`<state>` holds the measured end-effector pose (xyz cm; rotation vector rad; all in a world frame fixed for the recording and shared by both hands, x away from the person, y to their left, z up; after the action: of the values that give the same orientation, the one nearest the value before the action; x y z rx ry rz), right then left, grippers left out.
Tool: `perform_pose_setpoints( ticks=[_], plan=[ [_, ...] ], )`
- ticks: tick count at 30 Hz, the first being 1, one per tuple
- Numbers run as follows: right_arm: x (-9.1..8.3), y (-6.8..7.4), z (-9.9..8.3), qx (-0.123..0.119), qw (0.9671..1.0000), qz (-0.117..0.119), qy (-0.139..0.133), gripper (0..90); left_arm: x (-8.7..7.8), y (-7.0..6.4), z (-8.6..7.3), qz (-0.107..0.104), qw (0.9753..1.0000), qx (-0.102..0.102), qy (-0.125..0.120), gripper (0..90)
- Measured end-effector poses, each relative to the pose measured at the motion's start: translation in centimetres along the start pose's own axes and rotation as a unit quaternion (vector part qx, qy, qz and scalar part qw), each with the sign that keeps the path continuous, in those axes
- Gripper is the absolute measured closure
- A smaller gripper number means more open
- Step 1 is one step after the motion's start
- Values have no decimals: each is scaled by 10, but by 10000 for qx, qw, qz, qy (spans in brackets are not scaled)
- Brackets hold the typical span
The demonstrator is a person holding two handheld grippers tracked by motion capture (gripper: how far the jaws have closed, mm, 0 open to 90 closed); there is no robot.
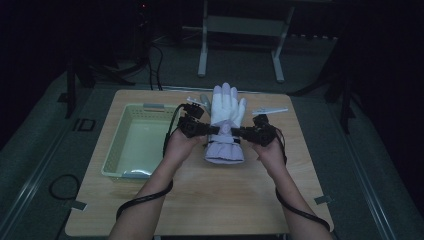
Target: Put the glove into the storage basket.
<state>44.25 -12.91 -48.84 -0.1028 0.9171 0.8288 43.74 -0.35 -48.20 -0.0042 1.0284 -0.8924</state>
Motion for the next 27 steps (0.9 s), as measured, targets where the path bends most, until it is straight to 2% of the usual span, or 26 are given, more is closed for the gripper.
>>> perform_pose_setpoints(
  ticks=[12,19,22,27],
  plan=[
    [7,31,25,-185,9998,14,-9,809,-38,17,-6,69,10000,15,3,752],
    [23,53,40,-240,9997,59,21,809,-61,35,-18,141,9999,-16,-10,752],
    [29,63,47,-222,9996,150,-4,809,-73,43,-23,127,9999,-81,-32,751],
    [39,81,60,-270,9995,188,-32,809,-92,55,-30,256,9996,-129,-46,750]
  ],
)
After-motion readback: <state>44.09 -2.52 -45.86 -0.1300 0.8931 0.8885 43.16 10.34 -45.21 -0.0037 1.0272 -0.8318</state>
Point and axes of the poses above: each handheld gripper's, and its own axes: x roughly forward along the jaws, z roughly out of its top, y roughly to its left, the point moved 9 cm from there along x, roughly forward along the jaws, and after that the axes turned 12 degrees about y, right-handed, at the moved point
